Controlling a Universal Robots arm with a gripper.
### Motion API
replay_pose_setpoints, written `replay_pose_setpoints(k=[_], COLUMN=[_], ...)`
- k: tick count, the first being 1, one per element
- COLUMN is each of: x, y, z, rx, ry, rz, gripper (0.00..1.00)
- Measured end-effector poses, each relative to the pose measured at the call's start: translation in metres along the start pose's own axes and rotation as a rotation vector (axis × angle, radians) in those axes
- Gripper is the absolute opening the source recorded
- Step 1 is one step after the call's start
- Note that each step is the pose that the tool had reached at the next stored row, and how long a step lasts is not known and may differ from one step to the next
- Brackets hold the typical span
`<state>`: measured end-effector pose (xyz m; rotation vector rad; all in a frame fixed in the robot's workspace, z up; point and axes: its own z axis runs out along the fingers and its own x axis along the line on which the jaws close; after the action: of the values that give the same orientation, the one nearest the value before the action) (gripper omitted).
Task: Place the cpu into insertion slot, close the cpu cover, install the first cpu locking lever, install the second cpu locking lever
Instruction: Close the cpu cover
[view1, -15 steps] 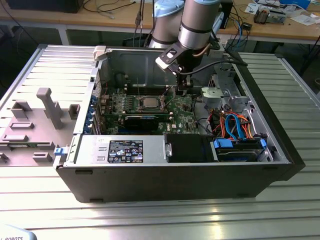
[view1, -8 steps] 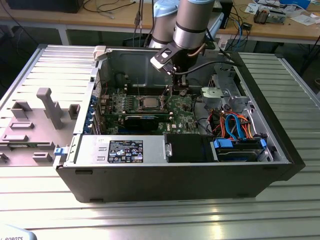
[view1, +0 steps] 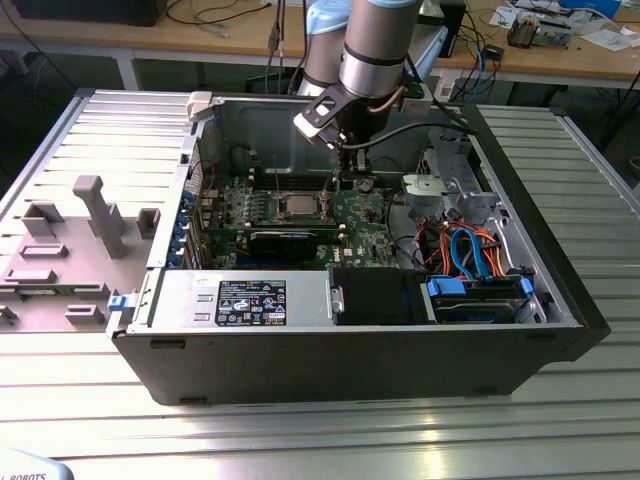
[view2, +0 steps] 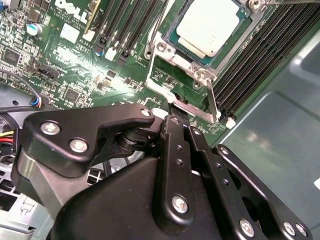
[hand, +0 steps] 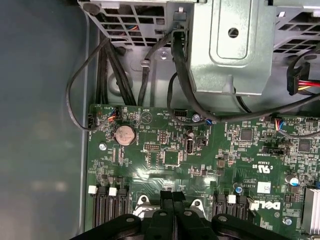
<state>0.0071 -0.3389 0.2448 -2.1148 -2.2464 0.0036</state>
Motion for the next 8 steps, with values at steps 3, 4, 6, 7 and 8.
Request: replay_pose_setpoints(k=[3,4,6,7,8], x=[0.0002,0.0003,0.0004,0.0004,0.0005], y=[-0.0033,-0.0048,-0.0068,-0.0076,-0.0087], z=[0.0002,0.0002,0.0003,0.0004,0.0004], rx=[0.0000,0.0000,0.0000,0.0000,0.0000], ry=[0.0001,0.0001,0.0002,0.0002,0.0002], rz=[0.000,0.000,0.000,0.000,0.000], gripper=[0.11,0.11,0.11,0.11,0.11])
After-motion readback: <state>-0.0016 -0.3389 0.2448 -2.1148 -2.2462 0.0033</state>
